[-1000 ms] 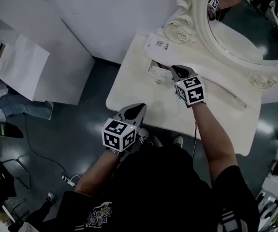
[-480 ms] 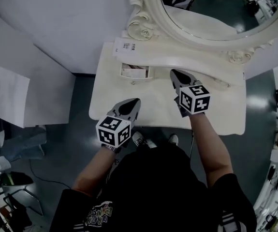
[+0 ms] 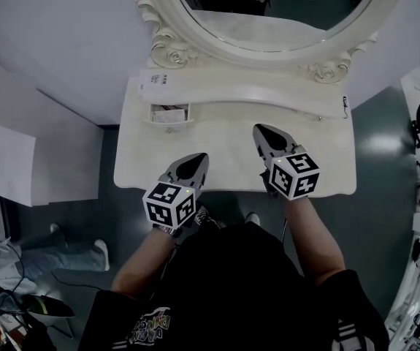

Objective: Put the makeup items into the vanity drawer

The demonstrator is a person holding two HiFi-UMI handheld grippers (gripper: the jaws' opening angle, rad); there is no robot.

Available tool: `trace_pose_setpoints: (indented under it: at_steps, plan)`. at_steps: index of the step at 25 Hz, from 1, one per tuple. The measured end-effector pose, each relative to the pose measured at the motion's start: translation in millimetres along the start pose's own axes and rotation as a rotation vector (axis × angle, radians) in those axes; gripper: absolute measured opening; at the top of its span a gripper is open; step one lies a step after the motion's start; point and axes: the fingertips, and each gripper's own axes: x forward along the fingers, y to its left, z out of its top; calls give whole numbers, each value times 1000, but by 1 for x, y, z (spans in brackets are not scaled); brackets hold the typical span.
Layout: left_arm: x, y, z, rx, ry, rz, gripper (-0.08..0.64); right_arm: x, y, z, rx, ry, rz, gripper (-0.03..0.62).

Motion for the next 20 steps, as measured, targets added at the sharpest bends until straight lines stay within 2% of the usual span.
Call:
trace_pose_setpoints:
  at_steps: [4, 7, 20]
  plan:
    - [10, -33, -4, -7, -5, -4, 0, -36, -12, -2, 15, -16, 3, 29]
    - [11, -53, -3, -49, -17, -14, 0, -58, -12, -5, 12, -17, 15, 29]
    - [22, -126, -32, -62, 7, -60, 0, -122, 17, -57, -1, 81, 101, 29]
